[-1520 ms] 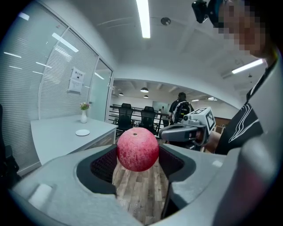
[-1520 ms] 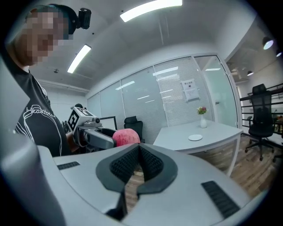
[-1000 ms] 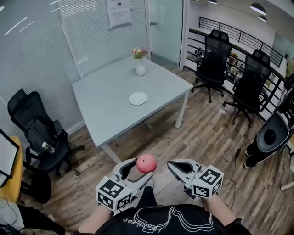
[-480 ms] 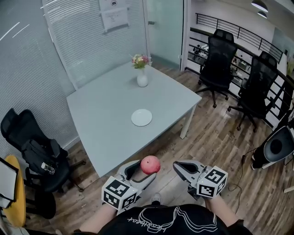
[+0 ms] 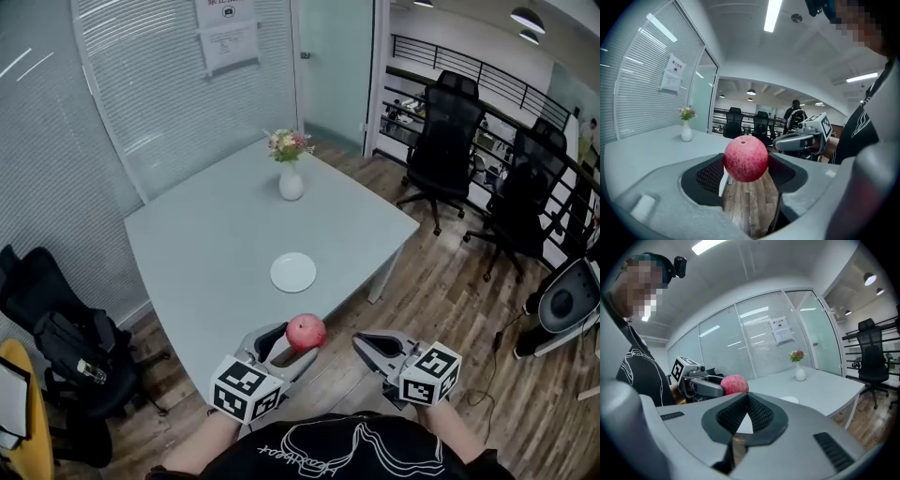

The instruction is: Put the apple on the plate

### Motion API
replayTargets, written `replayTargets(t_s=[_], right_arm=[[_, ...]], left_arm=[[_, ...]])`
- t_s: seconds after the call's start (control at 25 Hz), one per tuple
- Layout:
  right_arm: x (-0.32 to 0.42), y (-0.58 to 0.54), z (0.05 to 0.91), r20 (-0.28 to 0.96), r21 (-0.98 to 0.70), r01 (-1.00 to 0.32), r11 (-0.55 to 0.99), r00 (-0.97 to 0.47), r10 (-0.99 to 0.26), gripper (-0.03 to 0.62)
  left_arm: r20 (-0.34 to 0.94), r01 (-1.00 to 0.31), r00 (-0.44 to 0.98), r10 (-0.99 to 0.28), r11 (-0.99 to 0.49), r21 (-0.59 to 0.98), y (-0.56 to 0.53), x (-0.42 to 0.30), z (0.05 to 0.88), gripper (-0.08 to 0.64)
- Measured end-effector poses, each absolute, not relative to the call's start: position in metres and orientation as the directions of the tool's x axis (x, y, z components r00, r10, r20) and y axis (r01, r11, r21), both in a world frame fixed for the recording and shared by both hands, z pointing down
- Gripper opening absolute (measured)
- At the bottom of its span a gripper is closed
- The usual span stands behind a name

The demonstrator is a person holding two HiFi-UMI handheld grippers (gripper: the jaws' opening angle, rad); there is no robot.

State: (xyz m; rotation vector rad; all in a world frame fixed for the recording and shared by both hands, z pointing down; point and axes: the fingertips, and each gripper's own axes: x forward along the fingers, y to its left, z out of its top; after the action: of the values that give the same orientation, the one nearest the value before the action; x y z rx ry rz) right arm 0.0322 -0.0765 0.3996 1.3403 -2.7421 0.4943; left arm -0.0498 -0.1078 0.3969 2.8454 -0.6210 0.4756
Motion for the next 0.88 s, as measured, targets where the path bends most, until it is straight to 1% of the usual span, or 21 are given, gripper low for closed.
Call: replayTargets(t_s=[0.28, 0.44, 0.64, 0.88], right_arm=[[0.036, -0.120, 0.423, 0.205, -0.330, -0.750, 0.574, -0.650, -0.732, 0.009], [0.041, -0.148, 0.434, 0.216, -0.345, -0.727, 0.593, -0.676, -0.704, 0.009], [0.053, -0.190, 0.442, 0.221, -0.363, -0.690, 0.626, -0.717, -0.661, 0.009], [0.073, -0.238, 0.459, 0.237, -0.403, -0.648, 0.646, -0.756, -0.611, 0.009]], left_arm=[[0.351, -0.464, 0.852, -0.389, -0.871, 0.160, -0.150, -0.047, 0.409, 0.285], [0.380, -0.506, 0.820, -0.427, -0.852, 0.133, -0.177, -0.044, 0.424, 0.285], [0.396, -0.553, 0.793, -0.463, -0.820, 0.149, -0.217, -0.031, 0.439, 0.285], [0.427, -0.627, 0.730, -0.534, -0.771, 0.108, -0.271, -0.019, 0.458, 0.285]])
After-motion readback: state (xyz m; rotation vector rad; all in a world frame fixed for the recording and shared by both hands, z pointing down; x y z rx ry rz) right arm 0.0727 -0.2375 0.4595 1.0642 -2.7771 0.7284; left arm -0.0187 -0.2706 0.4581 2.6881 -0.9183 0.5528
